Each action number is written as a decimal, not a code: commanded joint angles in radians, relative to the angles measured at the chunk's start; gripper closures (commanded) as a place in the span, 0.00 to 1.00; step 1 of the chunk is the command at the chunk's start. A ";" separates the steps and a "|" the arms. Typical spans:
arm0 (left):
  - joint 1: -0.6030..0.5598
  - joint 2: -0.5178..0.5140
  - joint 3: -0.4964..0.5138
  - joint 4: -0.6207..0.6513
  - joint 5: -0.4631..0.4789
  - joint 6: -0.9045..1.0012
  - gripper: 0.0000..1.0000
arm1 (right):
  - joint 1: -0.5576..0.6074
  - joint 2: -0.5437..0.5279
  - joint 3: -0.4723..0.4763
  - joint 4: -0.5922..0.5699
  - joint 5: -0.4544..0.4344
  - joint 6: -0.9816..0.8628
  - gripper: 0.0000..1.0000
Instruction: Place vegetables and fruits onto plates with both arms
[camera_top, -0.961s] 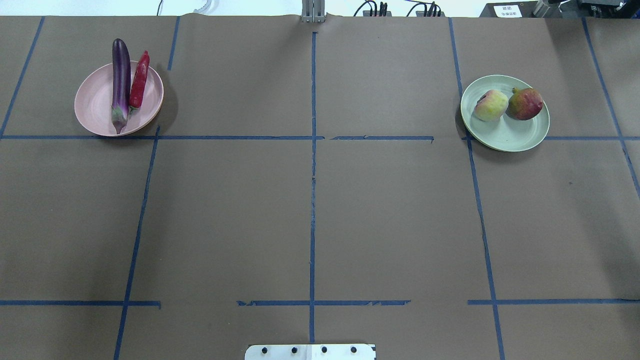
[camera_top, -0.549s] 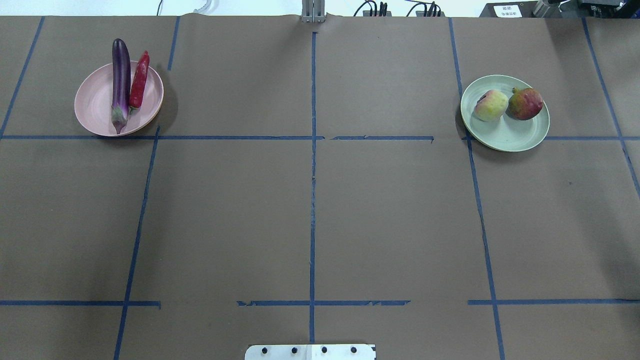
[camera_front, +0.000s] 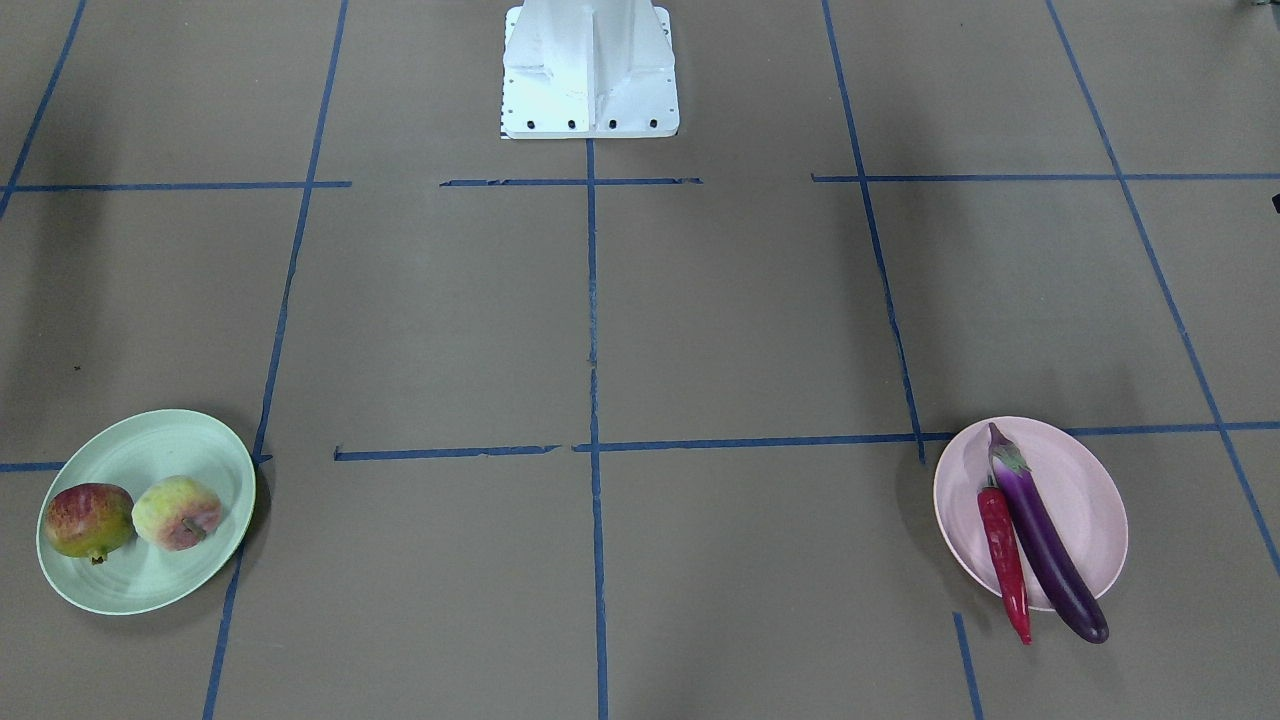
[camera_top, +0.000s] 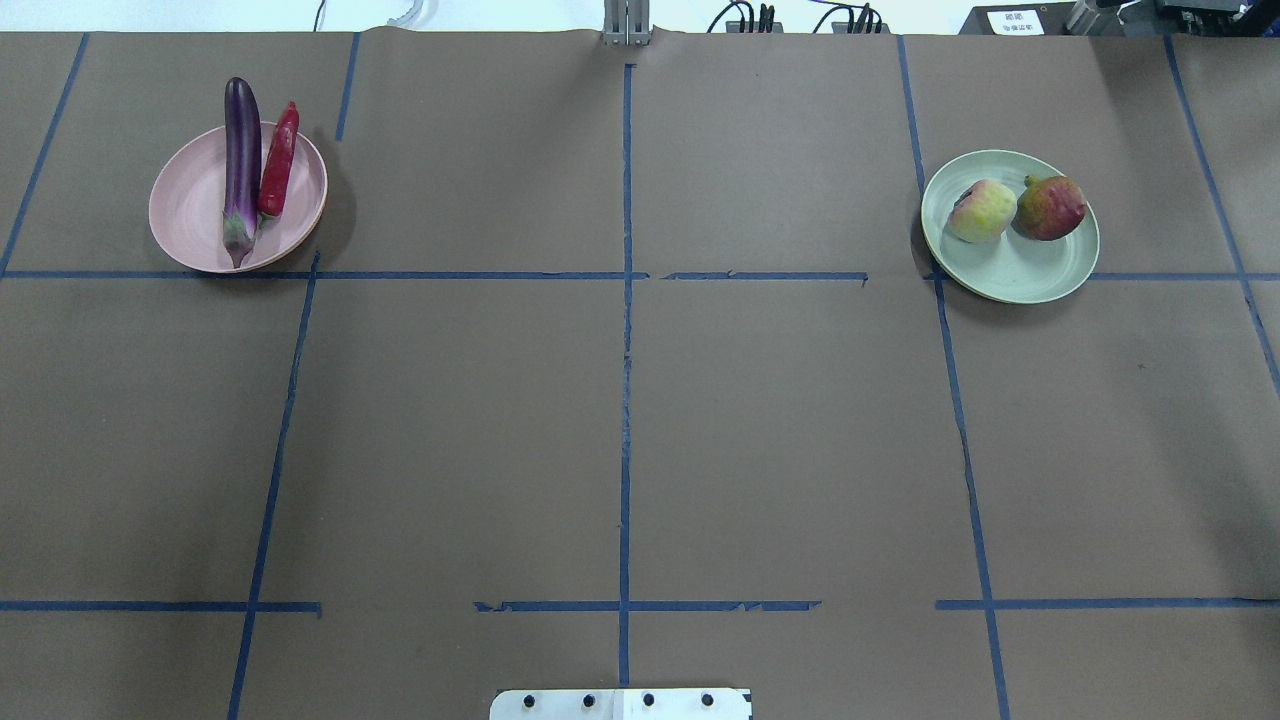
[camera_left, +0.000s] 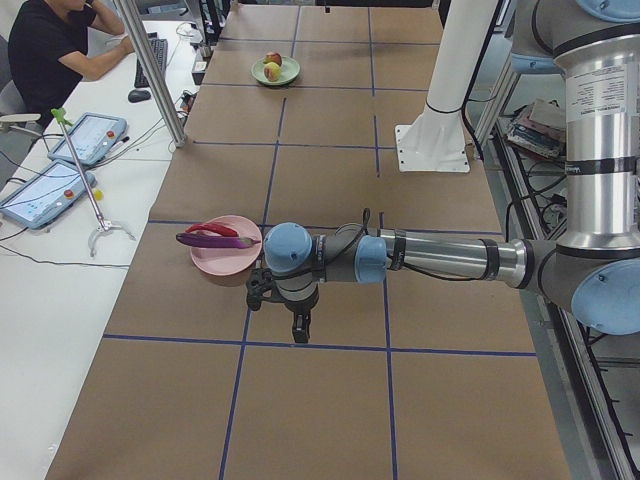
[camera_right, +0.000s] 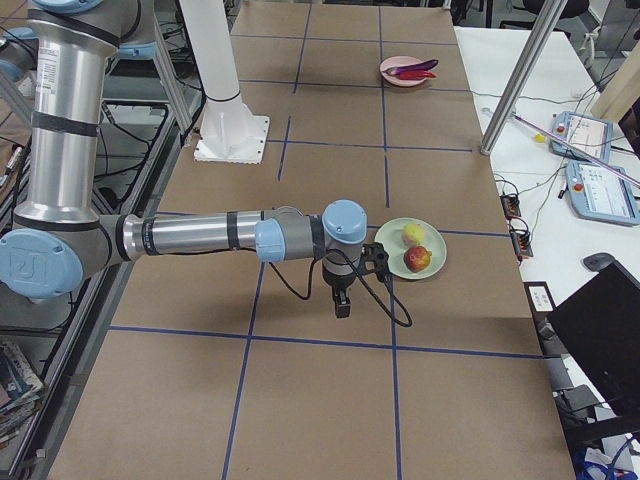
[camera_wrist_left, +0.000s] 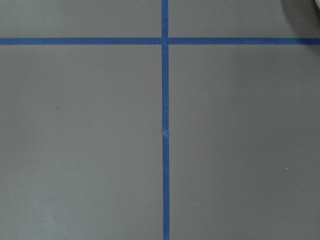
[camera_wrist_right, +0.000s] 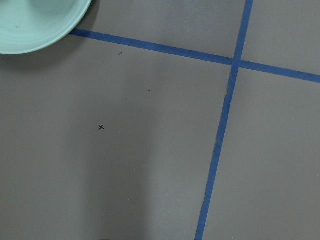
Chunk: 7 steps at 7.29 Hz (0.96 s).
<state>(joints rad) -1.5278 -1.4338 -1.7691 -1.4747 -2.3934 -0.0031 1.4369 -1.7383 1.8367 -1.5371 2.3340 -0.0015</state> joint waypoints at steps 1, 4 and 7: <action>0.000 0.010 0.000 0.023 -0.019 0.000 0.00 | 0.000 0.002 0.001 0.000 -0.013 0.005 0.00; 0.000 0.012 -0.006 0.014 -0.055 0.002 0.00 | -0.003 0.016 -0.007 0.002 -0.013 0.012 0.00; 0.000 -0.006 -0.018 0.028 -0.052 -0.003 0.00 | -0.001 0.023 0.000 0.003 -0.007 0.017 0.00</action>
